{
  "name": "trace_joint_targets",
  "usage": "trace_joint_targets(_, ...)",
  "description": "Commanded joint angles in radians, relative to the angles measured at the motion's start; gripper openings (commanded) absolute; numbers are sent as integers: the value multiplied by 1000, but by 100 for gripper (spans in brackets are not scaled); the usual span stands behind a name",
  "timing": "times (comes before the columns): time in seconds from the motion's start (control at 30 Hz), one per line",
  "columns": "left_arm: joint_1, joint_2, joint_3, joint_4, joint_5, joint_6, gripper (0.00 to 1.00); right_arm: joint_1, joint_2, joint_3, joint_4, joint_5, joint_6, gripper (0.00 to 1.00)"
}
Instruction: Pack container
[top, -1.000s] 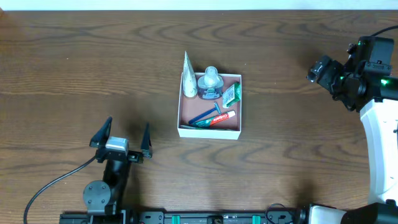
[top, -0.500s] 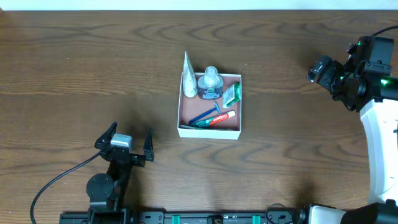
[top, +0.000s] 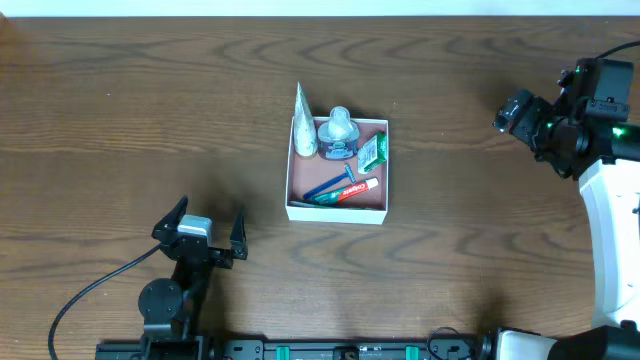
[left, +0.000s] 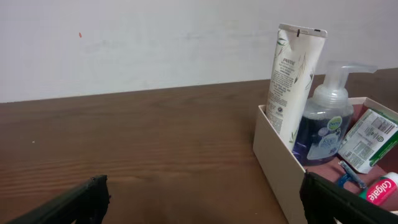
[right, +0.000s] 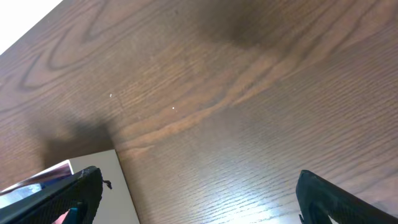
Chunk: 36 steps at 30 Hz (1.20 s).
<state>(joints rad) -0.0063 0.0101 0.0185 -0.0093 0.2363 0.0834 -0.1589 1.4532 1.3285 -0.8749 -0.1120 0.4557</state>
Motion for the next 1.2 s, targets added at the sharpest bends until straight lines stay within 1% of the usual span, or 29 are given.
trace_joint_targets(0.0, 6, -8, -14, -41, 14, 10, 98, -5, 0, 8, -1, 3, -8, 99)
trace_joint_targets(1.17, 6, -6, -14, -39, 14, 10, 98, -3, -15, 8, -1, 3, -8, 99)
